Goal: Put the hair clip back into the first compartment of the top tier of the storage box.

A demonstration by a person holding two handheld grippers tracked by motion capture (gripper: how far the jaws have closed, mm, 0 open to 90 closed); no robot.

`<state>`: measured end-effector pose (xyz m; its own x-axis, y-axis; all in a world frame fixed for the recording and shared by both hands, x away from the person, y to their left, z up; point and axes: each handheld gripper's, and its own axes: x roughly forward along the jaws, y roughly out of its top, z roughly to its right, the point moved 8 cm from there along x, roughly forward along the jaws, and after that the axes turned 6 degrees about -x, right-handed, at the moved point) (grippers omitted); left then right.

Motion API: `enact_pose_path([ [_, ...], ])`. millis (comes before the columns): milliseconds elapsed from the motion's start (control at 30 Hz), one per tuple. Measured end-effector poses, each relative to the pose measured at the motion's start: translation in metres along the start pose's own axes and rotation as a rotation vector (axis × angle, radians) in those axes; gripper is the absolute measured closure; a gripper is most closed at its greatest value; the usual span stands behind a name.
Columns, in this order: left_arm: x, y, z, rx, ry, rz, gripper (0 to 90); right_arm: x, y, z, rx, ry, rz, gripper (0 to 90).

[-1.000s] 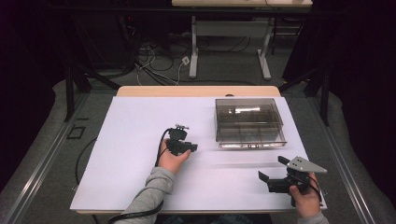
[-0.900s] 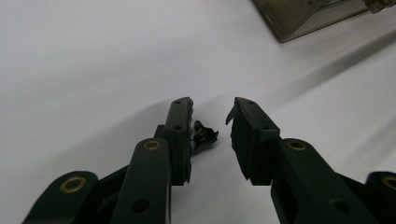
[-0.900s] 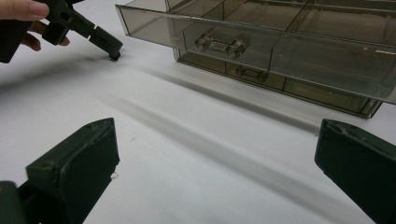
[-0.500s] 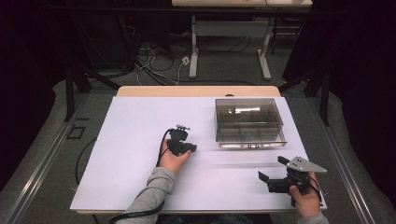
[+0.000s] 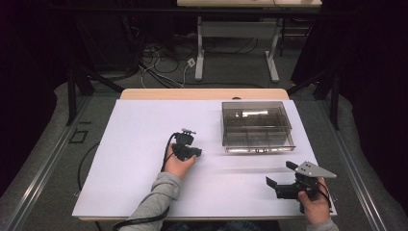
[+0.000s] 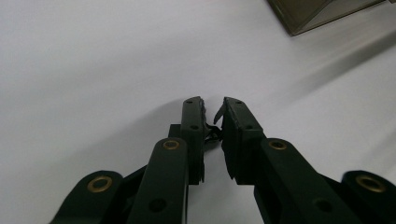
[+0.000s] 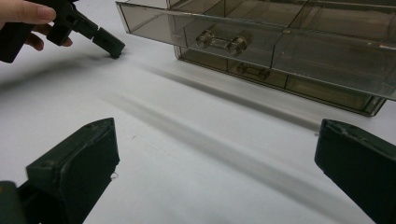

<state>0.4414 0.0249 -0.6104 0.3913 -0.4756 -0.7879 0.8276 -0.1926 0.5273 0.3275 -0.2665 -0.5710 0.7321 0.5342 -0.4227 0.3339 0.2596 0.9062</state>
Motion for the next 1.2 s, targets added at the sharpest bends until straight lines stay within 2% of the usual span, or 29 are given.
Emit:
enact_pose_path([
  [200, 0.000, 0.000, 0.000, 0.002, 0.004, -0.003, 79.2, 0.000, 0.000, 0.000, 0.000, 0.000, -0.003, 0.0],
  [367, -0.002, 0.001, 0.001, -0.008, 0.002, 0.010, 79.3, 0.000, 0.000, 0.000, 0.003, -0.002, -0.001, 0.0],
  [567, -0.006, 0.004, 0.001, -0.001, 0.002, 0.021, 79.3, 0.000, 0.000, 0.000, 0.000, -0.001, 0.000, 0.0],
  [867, -0.014, 0.010, 0.003, -0.009, -0.005, 0.057, 79.3, 0.000, 0.000, 0.000, 0.001, 0.000, -0.003, 0.0],
  [1200, -0.023, 0.017, 0.005, -0.011, -0.013, 0.121, 79.3, 0.000, 0.000, 0.000, 0.000, 0.001, -0.002, 0.0],
])
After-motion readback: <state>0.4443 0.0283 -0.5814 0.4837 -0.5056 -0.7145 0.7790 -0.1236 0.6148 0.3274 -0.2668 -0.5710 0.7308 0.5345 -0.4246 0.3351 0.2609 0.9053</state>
